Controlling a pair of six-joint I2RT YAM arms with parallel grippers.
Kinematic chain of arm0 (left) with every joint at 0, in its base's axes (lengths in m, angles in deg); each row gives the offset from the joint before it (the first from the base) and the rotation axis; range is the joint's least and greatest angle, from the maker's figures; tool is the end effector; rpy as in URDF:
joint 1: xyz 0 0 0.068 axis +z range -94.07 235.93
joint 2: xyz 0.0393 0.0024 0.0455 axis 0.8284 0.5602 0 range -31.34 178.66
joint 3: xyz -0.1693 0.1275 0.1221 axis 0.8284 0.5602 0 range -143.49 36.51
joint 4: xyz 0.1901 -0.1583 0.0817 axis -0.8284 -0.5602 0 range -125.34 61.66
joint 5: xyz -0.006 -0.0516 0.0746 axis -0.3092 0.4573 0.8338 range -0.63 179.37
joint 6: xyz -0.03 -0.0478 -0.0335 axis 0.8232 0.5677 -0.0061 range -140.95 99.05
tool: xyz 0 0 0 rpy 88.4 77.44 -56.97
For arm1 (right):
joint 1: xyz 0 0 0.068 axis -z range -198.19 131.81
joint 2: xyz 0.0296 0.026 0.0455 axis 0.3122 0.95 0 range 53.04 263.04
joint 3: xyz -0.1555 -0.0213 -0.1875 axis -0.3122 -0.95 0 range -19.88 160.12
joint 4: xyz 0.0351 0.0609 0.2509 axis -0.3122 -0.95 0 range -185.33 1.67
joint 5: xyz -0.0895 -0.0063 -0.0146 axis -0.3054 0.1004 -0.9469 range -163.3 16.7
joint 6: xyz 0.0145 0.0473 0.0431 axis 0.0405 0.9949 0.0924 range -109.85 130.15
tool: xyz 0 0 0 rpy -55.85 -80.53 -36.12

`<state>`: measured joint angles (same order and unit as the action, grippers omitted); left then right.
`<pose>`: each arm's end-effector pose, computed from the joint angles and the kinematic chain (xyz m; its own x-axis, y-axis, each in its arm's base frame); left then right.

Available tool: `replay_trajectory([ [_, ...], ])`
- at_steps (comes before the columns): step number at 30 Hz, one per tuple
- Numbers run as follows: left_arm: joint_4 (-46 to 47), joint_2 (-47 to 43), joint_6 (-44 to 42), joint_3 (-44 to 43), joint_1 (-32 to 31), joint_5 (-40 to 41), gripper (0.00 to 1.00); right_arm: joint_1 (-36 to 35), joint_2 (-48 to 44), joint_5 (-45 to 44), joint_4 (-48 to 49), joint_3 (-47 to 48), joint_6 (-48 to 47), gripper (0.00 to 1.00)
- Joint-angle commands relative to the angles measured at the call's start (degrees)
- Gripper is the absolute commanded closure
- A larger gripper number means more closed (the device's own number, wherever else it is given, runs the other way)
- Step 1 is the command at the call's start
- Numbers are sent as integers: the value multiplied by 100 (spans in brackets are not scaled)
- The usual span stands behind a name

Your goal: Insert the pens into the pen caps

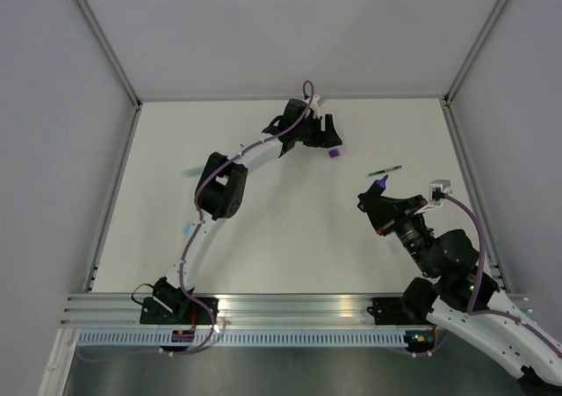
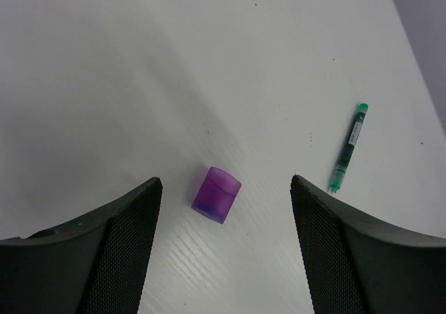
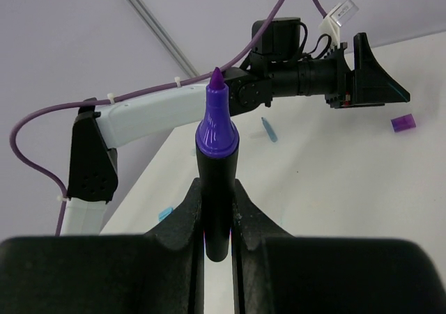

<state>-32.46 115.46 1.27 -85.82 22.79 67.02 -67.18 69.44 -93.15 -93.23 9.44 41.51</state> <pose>0.4667 -0.3282 0.1372 -0.6679 0.0184 -0.7440 0.5753 0.6469 -0.5006 0.1055 0.0947 0.3099 -0.1763 0.5431 -0.8210 -0.4653 0.6890 0.5557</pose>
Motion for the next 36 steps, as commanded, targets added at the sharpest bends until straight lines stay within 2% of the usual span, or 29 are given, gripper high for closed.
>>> replay_trajectory([
  [1,920,278,1327,-82,255,-858,21,-5,-172,-9,42,-23,20,100],
  [12,1844,928,2883,-345,318,-1218,20,-5,-366,-36,-28,-23,37,100],
  [15,1924,1017,3043,-319,300,-1394,20,-14,-366,-10,-28,-23,55,100],
  [26,1862,1123,3069,-301,230,-1755,17,-14,-348,8,-19,-49,46,100],
  [36,1405,1087,2542,-424,80,-2361,12,-14,-375,17,-28,-49,55,100],
])
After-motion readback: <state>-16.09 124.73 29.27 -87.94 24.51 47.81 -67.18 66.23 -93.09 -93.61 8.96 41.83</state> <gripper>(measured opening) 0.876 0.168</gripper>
